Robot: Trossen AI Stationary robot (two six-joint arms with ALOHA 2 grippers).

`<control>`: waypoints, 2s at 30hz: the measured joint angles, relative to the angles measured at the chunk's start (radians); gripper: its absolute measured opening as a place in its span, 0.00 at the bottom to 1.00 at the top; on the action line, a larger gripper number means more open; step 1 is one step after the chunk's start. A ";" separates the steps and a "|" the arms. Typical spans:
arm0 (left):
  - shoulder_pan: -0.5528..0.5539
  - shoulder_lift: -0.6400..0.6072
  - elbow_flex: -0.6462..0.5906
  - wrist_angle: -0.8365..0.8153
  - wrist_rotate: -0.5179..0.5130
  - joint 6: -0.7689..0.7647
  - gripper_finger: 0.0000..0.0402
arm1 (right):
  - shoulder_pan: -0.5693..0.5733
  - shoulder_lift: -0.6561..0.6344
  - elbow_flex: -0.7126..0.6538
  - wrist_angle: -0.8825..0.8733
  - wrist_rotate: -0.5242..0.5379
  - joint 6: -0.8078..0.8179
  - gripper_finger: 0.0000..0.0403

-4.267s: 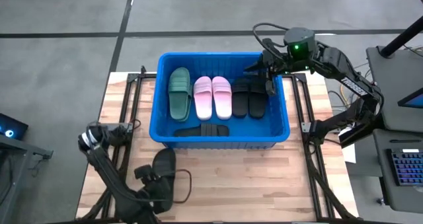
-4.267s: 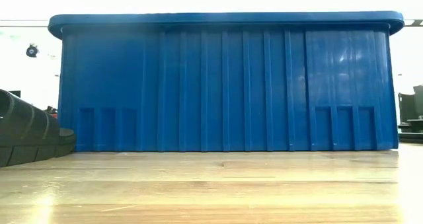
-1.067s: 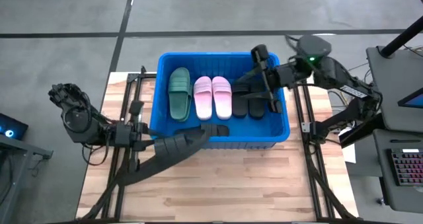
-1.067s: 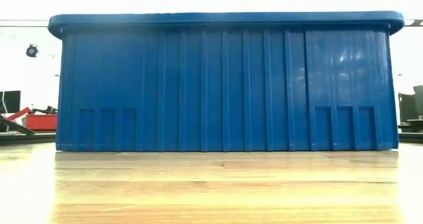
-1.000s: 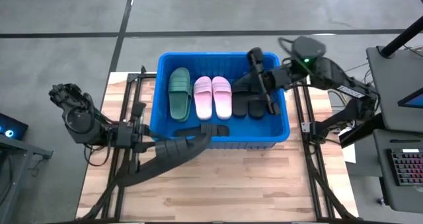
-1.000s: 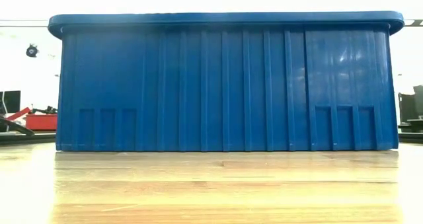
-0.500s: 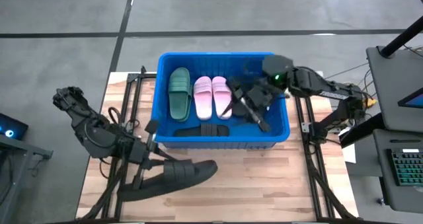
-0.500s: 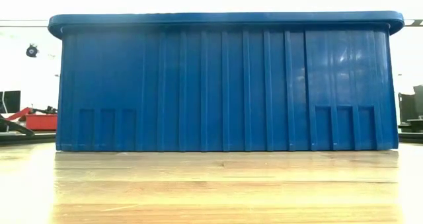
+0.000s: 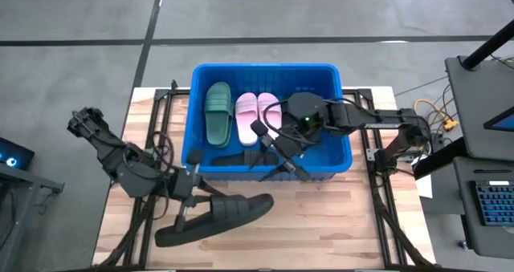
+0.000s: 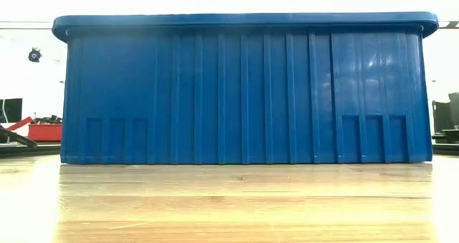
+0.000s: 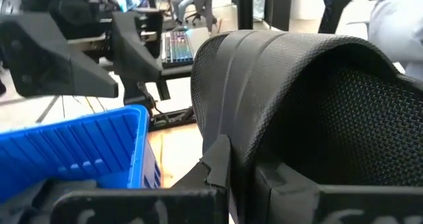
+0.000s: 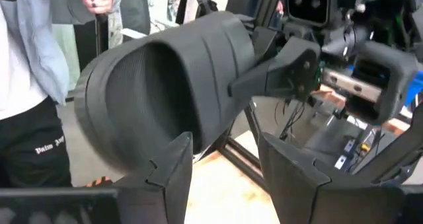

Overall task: Pick and place slides into bin
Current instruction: Put the black slipper into the blue bin

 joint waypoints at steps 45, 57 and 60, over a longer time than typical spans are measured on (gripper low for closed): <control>0.253 0.048 -0.020 0.038 0.213 -0.143 0.00 | 0.017 -0.006 0.000 0.015 -0.056 -0.076 0.33; 0.271 0.062 -0.021 0.051 0.234 -0.142 0.00 | 0.016 -0.013 0.000 0.019 -0.049 -0.157 0.04; 0.271 0.061 -0.019 0.057 0.234 -0.143 0.00 | 0.016 -0.017 0.000 0.019 -0.037 -0.162 0.03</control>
